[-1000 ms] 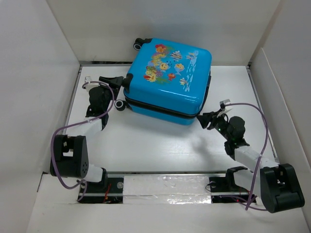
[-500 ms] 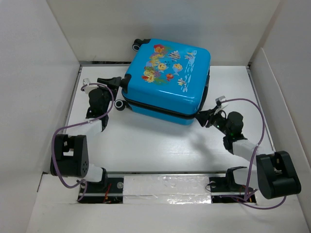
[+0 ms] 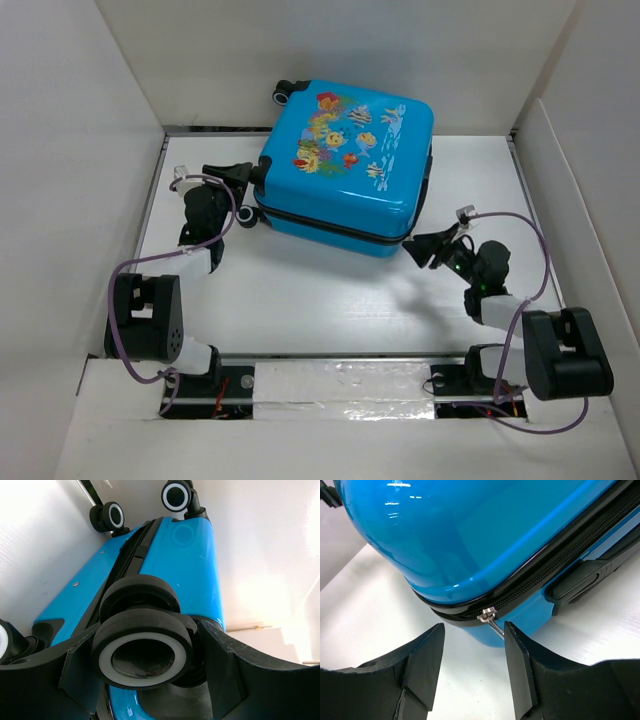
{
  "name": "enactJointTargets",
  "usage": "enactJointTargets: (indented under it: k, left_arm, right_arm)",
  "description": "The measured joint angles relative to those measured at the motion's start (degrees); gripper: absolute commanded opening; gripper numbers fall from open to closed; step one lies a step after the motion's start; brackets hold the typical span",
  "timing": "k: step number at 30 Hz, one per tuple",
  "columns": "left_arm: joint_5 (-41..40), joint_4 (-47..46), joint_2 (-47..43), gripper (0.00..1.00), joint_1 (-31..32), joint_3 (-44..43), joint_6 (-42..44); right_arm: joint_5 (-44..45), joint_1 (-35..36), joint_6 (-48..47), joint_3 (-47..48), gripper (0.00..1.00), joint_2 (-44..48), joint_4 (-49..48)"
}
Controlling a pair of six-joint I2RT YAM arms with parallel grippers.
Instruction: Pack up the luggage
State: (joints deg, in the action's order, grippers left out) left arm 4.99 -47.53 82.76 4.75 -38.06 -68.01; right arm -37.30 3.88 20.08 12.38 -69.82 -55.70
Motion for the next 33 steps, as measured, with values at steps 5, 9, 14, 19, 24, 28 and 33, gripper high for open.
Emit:
enactJointTargets:
  k: [5,9,14,19,24,28,33]
  left_arm:
    - [0.1,0.0,0.0,0.05,0.0,0.1,0.0]
    - [0.1,0.0,0.0,0.05,0.0,0.1,0.0]
    - [0.1,0.0,0.0,0.05,0.0,0.1,-0.1]
    - [0.1,-0.3,0.2,0.04,0.0,0.1,-0.1]
    - [0.2,-1.0,1.0,0.04,0.0,0.1,-0.5]
    - [0.2,-1.2,1.1,0.03,0.0,0.2,-0.6]
    - [0.3,-1.7,1.4,0.02,0.0,0.2,-0.7]
  right_arm:
    - [-5.4,-2.4,3.6,-0.1,0.51,-4.3,-6.5]
    - [-8.1,-2.8,5.6,-0.1,0.42,-8.3,-10.6]
    - [-9.7,-2.8,8.3,-0.1,0.39,-12.7,-14.7]
    - [-9.1,-2.8,10.0,-0.1,0.42,-14.3,-15.6]
    - [-6.6,-2.8,10.2,-0.1,0.43,-14.3,-16.0]
    - [-4.5,-2.8,9.8,0.1,0.43,-14.2,-15.9]
    - [-3.5,-2.8,8.6,0.7,0.40,-14.1,-15.3]
